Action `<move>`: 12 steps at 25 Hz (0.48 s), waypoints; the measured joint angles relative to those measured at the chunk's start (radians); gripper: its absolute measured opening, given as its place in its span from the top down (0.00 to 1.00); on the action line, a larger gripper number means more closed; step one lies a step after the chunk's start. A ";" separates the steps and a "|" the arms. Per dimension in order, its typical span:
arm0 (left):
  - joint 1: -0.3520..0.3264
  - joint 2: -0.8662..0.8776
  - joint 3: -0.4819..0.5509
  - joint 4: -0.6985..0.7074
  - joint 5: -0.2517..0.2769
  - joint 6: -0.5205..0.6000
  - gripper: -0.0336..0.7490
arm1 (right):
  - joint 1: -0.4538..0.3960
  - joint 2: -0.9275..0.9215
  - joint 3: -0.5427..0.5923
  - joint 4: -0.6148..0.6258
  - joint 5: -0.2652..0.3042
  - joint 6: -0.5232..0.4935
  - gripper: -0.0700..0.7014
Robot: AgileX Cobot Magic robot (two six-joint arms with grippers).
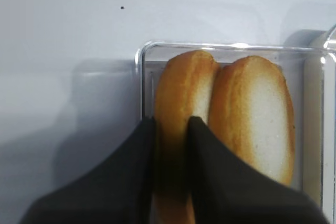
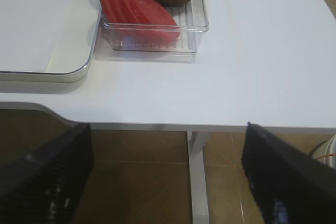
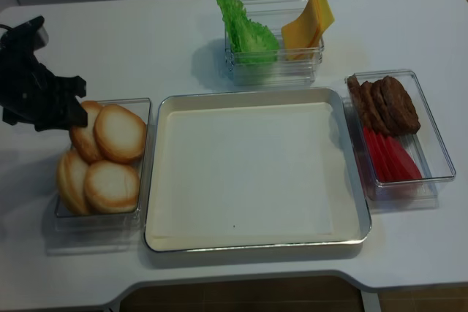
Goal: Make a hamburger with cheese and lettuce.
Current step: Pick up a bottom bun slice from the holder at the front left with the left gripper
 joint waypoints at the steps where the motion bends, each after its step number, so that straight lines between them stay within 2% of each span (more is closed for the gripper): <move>1: 0.000 0.000 0.000 -0.002 0.000 0.000 0.80 | 0.000 0.000 0.000 0.000 0.000 0.000 0.01; 12: 0.000 0.000 0.000 -0.002 0.000 0.002 0.81 | 0.000 0.000 0.000 0.000 0.000 0.000 0.01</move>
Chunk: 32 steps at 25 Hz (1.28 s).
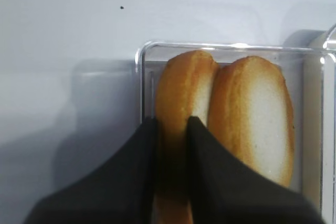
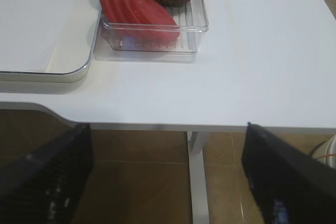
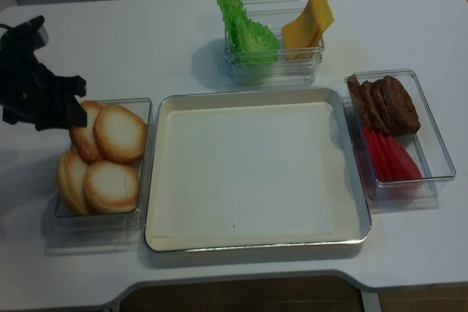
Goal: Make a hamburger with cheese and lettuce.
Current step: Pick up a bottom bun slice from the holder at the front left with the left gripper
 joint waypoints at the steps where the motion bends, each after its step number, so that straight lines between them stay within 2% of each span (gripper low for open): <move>1: 0.000 -0.002 0.000 -0.002 0.000 0.000 0.81 | 0.000 0.000 0.000 0.000 0.000 0.000 0.01; 13: 0.000 -0.027 0.000 0.002 0.005 0.003 0.81 | 0.000 0.000 0.000 0.000 0.000 0.000 0.01; 32: 0.002 -0.034 -0.156 0.002 0.149 0.005 0.82 | 0.000 0.000 0.000 0.000 0.000 0.000 0.01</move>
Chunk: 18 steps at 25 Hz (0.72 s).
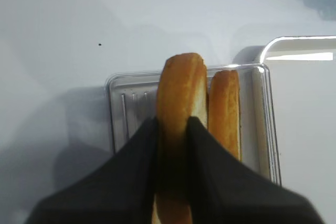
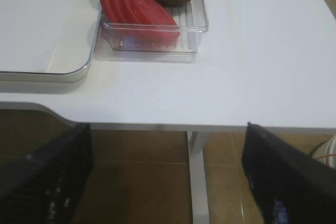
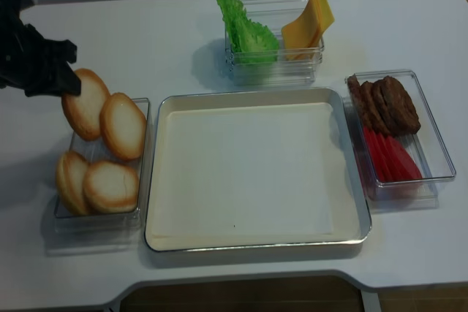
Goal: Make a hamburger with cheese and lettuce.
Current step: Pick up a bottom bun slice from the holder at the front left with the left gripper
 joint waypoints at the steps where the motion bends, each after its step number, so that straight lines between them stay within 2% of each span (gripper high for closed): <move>1: 0.000 0.000 -0.007 0.002 0.005 0.000 0.82 | 0.000 0.000 0.000 0.000 0.000 0.000 0.01; 6: 0.000 -0.002 -0.053 0.006 0.041 0.000 0.82 | 0.000 0.000 0.000 0.000 0.000 0.000 0.01; 10: 0.000 -0.025 -0.074 0.025 0.045 0.000 0.82 | 0.000 0.000 0.000 0.000 0.000 0.000 0.01; 18: 0.000 -0.087 -0.074 0.037 0.079 -0.006 0.83 | 0.000 0.000 0.000 0.000 0.000 0.000 0.01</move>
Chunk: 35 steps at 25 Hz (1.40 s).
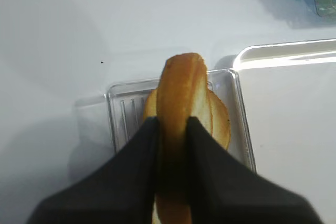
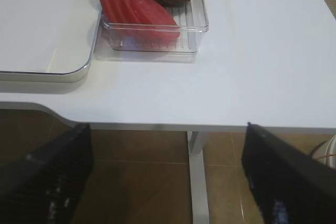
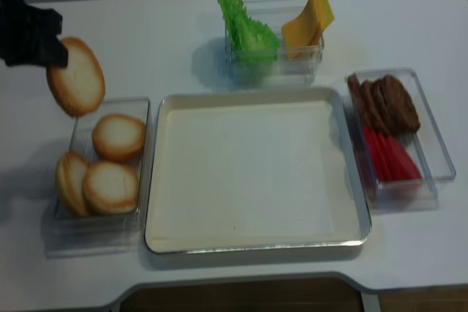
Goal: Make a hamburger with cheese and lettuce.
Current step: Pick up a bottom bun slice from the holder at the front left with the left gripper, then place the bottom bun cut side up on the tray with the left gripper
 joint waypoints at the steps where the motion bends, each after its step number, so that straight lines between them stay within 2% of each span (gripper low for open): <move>1: 0.000 -0.007 0.000 -0.002 0.008 -0.003 0.83 | 0.000 0.000 0.000 0.000 0.000 0.000 0.01; 4: 0.000 -0.031 0.000 -0.040 0.017 -0.005 0.83 | 0.000 0.000 0.000 0.000 0.000 0.000 0.01; 10: -0.020 -0.055 -0.002 -0.203 0.042 0.007 0.83 | 0.000 0.000 0.000 0.000 0.000 0.000 0.01; 13: -0.069 -0.055 -0.002 -0.248 0.053 0.031 0.83 | 0.000 0.000 0.000 0.000 0.000 0.000 0.01; 16: -0.146 -0.055 -0.002 -0.264 0.055 0.038 0.83 | 0.000 0.000 0.000 0.000 0.000 0.000 0.01; 22: -0.283 -0.055 -0.002 -0.277 0.004 0.040 0.83 | 0.000 0.000 0.000 0.000 0.000 0.000 0.01; 30: -0.404 0.011 -0.002 -0.443 -0.034 0.038 0.83 | 0.000 0.000 0.000 0.000 0.000 0.000 0.01; 35: -0.453 0.095 -0.002 -0.509 -0.053 0.054 0.83 | 0.000 0.000 0.000 0.000 0.000 0.000 0.01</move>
